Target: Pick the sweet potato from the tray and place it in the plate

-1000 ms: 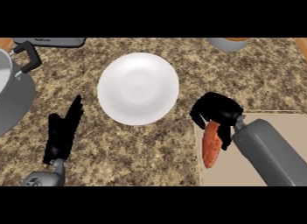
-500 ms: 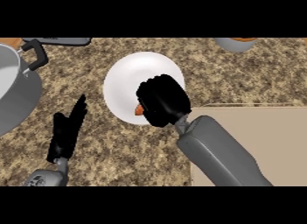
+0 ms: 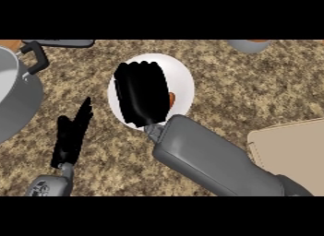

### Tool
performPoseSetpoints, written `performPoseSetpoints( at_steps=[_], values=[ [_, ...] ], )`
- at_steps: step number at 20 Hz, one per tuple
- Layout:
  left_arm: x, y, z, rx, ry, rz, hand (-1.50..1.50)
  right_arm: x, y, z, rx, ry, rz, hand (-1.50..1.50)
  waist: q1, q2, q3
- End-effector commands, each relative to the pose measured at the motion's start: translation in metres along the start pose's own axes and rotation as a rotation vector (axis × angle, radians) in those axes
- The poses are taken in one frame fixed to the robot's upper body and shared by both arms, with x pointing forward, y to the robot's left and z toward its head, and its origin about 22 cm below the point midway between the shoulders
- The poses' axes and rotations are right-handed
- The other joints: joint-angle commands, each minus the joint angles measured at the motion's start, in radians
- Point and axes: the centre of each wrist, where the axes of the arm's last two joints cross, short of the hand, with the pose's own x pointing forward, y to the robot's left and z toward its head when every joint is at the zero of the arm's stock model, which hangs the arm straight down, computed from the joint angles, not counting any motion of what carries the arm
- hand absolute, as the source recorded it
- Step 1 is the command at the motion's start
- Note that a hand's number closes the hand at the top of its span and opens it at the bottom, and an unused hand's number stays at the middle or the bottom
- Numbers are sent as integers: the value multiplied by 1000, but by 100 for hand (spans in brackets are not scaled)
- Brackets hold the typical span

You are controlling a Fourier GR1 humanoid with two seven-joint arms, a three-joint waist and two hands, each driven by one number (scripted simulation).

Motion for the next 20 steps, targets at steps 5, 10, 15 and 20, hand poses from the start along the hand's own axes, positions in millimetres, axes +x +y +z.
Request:
performPoseSetpoints(
  at_steps=[5,10,15,20],
  values=[
    [-1,2,-4,14,8,19,0,9,10,-38,-41,145,1,150,-25,6,1],
    [-8,6,2,32,7,22,0,-20,31,-48,18,174,24,150,-29,8,2],
    [14,-7,-1,4,-9,1,0,-45,44,-56,74,229,63,150,-9,14,2],
    [-6,2,2,4,-2,11,0,-74,46,-66,273,266,25,150,-14,18,2]
  ],
)
